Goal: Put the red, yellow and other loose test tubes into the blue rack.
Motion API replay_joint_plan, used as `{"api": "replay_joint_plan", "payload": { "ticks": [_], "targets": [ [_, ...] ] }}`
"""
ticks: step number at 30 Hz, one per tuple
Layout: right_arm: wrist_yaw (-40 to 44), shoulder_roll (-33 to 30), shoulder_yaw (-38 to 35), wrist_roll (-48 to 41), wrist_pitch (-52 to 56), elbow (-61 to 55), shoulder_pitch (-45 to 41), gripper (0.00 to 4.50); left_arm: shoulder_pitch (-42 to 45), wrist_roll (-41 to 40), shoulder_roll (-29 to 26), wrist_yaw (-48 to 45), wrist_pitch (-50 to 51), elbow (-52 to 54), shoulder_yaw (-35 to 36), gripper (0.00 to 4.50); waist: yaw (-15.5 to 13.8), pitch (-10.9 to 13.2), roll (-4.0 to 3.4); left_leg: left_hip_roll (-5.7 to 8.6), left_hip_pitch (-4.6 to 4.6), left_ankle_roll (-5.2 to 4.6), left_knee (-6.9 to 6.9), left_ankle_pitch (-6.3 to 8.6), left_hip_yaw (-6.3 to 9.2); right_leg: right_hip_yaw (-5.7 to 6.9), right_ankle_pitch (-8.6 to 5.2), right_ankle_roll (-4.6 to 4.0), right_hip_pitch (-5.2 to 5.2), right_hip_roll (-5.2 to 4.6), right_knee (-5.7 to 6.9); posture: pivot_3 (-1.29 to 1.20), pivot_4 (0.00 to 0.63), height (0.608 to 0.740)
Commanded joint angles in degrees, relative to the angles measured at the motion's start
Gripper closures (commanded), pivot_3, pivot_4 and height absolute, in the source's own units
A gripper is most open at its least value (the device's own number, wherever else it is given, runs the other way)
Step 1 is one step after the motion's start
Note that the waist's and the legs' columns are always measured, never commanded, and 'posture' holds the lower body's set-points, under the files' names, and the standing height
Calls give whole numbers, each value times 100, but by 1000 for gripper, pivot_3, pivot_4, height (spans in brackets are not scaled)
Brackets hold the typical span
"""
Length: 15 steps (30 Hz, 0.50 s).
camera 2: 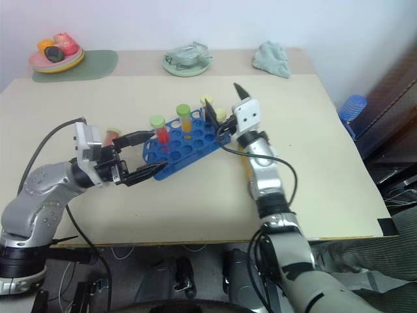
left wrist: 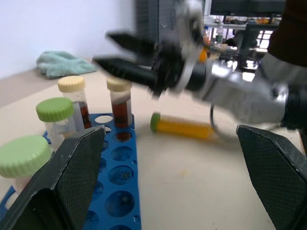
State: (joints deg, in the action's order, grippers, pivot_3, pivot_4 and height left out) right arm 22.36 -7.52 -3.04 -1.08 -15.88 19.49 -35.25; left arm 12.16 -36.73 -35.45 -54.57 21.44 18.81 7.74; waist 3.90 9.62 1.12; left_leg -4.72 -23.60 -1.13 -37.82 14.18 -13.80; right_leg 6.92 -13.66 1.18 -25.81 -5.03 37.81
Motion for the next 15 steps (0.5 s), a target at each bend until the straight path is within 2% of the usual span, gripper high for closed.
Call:
{"api": "replay_joint_plan", "payload": {
  "ticks": [1,5,9,12,14,15],
  "targets": [
    [109,-401,98,-99,1772,-1657,284,19,67,77,6,-153,-219,-43,-51,0,8,0,0,0,0,1,3,0,0,0,-1,-2,-2,0,-2,0,150,740],
    [658,-1330,-49,-744,4289,-3190,545,19,64,76,37,-326,-287,-158,-111,0,4,1,-1,0,-18,2,8,-2,-2,0,-5,-9,-26,-1,-5,0,150,740],
    [1005,-2024,-387,-1590,6304,-3765,486,19,36,24,-33,-600,-297,-241,-149,0,3,0,0,0,-58,0,4,-2,0,3,-4,-12,-62,0,-9,0,150,740],
    [964,-2330,-662,-1807,7031,-3358,296,19,75,55,-32,-746,-332,-315,-194,0,-1,0,0,0,-70,-14,4,7,3,10,-4,-13,-65,1,-21,0,150,740],
    [724,-2474,-841,-1631,6939,-2558,86,19,127,58,17,-749,-333,-343,-200,0,0,1,1,0,-77,-18,2,8,2,12,-1,-17,-66,2,-31,0,150,740],
    [443,-2611,-978,-1426,6748,-1744,-136,19,150,49,41,-741,-328,-349,-205,0,-2,1,1,0,-80,-18,1,8,2,15,2,-21,-65,2,-38,0,150,740]
  ]
}}
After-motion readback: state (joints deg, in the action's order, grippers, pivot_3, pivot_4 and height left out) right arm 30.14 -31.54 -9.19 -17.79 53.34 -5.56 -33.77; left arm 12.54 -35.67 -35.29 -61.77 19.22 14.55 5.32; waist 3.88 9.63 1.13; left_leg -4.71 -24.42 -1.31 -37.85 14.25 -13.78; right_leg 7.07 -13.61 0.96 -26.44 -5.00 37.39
